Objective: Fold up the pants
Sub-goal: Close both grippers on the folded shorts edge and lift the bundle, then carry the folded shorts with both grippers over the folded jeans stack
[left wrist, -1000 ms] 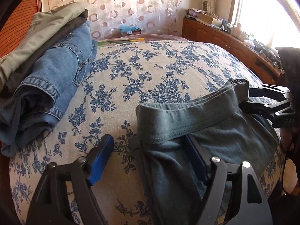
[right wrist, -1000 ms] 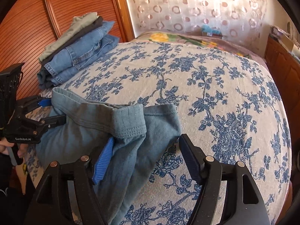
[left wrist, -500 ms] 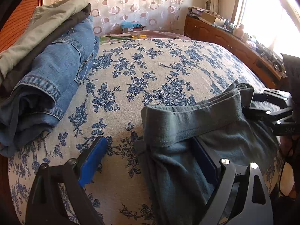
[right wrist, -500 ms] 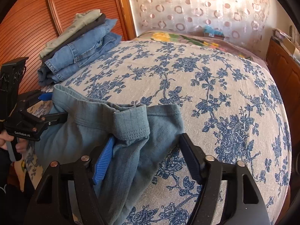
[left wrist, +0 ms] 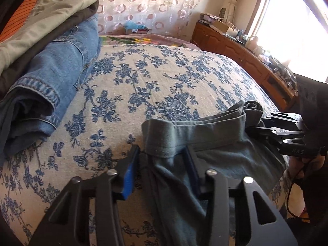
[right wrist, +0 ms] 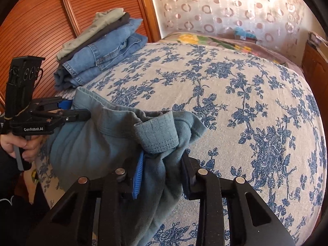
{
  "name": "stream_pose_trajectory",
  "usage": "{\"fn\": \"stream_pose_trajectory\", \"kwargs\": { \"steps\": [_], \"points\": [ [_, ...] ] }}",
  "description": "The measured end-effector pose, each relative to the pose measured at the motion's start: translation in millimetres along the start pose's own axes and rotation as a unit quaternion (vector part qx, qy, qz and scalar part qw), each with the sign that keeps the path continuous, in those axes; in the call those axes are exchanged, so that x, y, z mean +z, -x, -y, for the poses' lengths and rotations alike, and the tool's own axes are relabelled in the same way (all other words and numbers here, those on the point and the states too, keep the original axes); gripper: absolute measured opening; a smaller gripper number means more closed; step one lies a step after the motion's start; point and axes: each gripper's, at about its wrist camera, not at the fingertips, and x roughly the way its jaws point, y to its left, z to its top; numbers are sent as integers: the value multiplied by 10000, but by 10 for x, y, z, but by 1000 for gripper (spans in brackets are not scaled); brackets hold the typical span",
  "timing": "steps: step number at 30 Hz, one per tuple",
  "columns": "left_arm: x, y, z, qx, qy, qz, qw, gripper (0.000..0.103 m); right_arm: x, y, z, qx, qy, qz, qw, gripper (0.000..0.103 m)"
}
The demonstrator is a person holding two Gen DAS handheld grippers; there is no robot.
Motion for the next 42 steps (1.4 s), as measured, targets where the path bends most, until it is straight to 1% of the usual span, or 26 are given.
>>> {"fn": "stream_pose_trajectory", "kwargs": {
  "steps": [2,3,5,6,8,11,17,20,25,30,35,42],
  "points": [
    [-4,3,15,-26,13,-11,10000,30,3,-4,0,6,-10,-1,10000,30],
    [-7,6,20,-41,25,-10,10000,29,4,-2,9,18,-30,-1,10000,31],
    [-16,23,28,-119,51,19,9999,19,7,-6,8,31,-56,4,10000,31],
    [-18,35,30,-134,45,41,9999,18,6,-4,6,29,-55,9,10000,30],
    [-27,79,54,-181,23,111,9998,12,8,3,3,13,-42,41,10000,26],
    [-33,158,72,-261,43,223,9994,9,11,48,1,32,-72,173,9998,21],
    [-2,291,121,-186,-1,424,9989,8,62,194,-71,51,-36,539,9985,19],
    [38,321,114,-11,2,523,9986,7,106,233,-122,32,47,641,9979,18],
    [123,404,99,111,5,707,9974,7,212,292,-177,11,166,721,9973,17],
    [215,507,93,147,-8,855,9962,7,358,384,-244,-51,324,856,9958,17],
    [348,722,68,220,8,1096,9937,7,542,491,-313,-73,430,988,9941,17],
    [573,1004,-41,426,54,1434,9887,7,985,648,-452,-88,761,1247,9892,17]
  ]
}}
